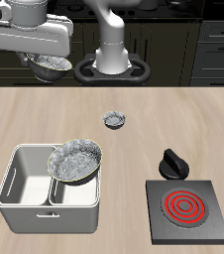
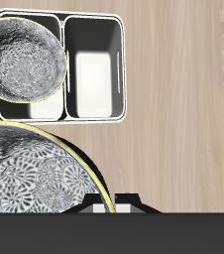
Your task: Place the largest bowl in the left side of the drainer and the medium bowl in the right side
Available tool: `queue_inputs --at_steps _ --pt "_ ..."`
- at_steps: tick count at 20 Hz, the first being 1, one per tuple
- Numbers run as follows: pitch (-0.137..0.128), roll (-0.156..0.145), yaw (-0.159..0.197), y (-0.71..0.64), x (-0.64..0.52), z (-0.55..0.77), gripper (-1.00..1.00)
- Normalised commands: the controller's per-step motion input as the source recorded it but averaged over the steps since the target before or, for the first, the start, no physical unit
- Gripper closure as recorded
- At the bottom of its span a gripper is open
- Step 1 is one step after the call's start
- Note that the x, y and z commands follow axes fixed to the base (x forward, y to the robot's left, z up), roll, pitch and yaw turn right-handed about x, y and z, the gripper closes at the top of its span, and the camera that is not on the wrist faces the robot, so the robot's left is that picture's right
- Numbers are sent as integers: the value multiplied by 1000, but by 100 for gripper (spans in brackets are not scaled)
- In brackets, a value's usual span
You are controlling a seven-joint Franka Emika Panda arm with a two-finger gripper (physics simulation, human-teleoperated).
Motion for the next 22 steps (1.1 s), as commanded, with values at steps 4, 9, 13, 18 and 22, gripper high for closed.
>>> queue_inputs --at_steps 4,9,13,18,22 --pt "15 -2 -28 51 415 -48 100" --pt "12 -4 7 69 254 -34 100" --pt "13 3 15 -8 281 -19 100" --pt "11 -27 -15 -152 300 -7 100" --pt "-13 -14 -5 -6 141 65 100"
